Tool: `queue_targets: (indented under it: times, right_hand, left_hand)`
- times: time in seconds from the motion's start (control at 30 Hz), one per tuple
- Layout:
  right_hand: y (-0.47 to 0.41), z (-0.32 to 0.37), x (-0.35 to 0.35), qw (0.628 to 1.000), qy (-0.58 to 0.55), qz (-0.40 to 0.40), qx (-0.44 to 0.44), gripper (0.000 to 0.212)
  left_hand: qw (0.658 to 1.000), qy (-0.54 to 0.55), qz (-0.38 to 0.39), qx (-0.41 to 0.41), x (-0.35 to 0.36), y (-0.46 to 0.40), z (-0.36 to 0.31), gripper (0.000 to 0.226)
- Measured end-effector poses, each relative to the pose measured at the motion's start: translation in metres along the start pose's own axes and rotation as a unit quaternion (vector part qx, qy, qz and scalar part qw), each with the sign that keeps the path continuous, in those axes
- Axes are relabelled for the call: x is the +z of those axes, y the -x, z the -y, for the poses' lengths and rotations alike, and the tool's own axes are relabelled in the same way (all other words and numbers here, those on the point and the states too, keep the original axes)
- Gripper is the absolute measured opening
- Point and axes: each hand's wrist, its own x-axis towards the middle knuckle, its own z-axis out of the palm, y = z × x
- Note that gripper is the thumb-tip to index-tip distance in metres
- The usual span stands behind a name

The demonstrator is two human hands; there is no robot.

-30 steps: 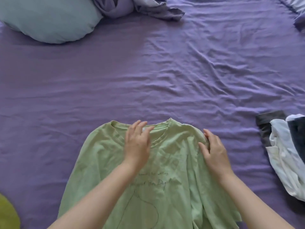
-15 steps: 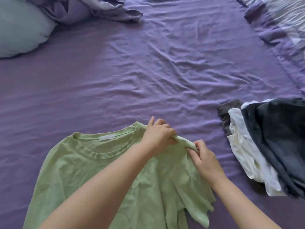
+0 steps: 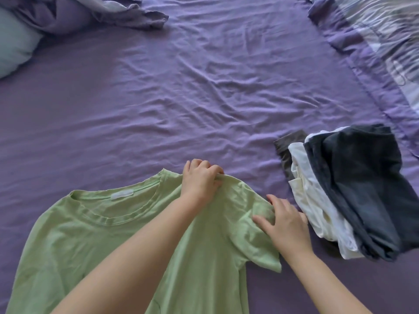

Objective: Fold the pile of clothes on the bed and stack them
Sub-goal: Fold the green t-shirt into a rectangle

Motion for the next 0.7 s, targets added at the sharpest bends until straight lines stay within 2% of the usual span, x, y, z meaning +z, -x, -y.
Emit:
queue_targets:
  times: [0.03, 0.1, 0.17, 0.2, 0.3, 0.37, 0.43, 0.47, 0.5, 0.6, 0.63, 0.7]
  right_hand:
    - [0.001, -0.002, 0.000, 1.000, 0.024, -0.004, -0.009, 0.043]
    - [-0.001, -0.003, -0.006, 0.998, -0.019, -0.059, -0.032, 0.019]
    - [-0.008, -0.001, -0.017, 0.988, -0.090, -0.115, -0.042, 0.016]
    - [-0.013, 0.001, -0.023, 0.986, -0.089, -0.131, -0.049, 0.018]
    - [-0.031, 0.006, -0.033, 0.983, 0.112, -0.114, -0.093, 0.023]
    - [-0.044, 0.009, -0.036, 0.973, 0.184, -0.098, -0.100, 0.020]
    - [-0.052, 0.010, -0.038, 0.979, 0.170, -0.079, -0.084, 0.023]
    - [-0.052, 0.010, -0.038, 0.984, 0.147, -0.072, -0.077, 0.025]
    - [-0.049, 0.009, -0.038, 0.987, 0.119, -0.073, -0.080, 0.028]
    - [-0.027, 0.003, -0.031, 0.978, 0.111, -0.108, -0.138, 0.040]
    - [-0.016, 0.001, -0.027, 0.972, 0.119, -0.127, -0.155, 0.046]
    - [0.008, -0.006, -0.012, 0.957, 0.148, -0.156, -0.198, 0.049]
  left_hand:
    - [1.000, -0.007, -0.004, -0.004, -0.001, -0.002, -0.003, 0.025]
    - [0.999, -0.013, -0.030, -0.015, -0.002, -0.007, -0.006, 0.022]
    - [0.998, -0.003, -0.060, -0.035, -0.003, -0.009, -0.006, 0.020]
    - [0.996, 0.003, -0.071, -0.046, -0.003, -0.008, -0.007, 0.020]
    - [0.991, 0.028, -0.115, -0.067, -0.004, 0.001, -0.015, 0.019]
    - [0.985, 0.062, -0.161, -0.015, -0.005, 0.015, -0.025, 0.012]
    - [0.973, 0.082, -0.192, 0.103, 0.003, 0.033, -0.031, 0.007]
    - [0.970, 0.076, -0.175, 0.151, 0.009, 0.042, -0.034, 0.007]
    - [0.975, 0.064, -0.123, 0.174, 0.017, 0.051, -0.036, 0.010]
    - [0.983, -0.037, 0.099, 0.148, 0.038, 0.067, -0.041, 0.053]
    - [0.978, -0.080, 0.126, 0.146, 0.044, 0.066, -0.041, 0.063]
    - [0.972, -0.128, 0.131, 0.148, 0.054, 0.061, -0.040, 0.073]
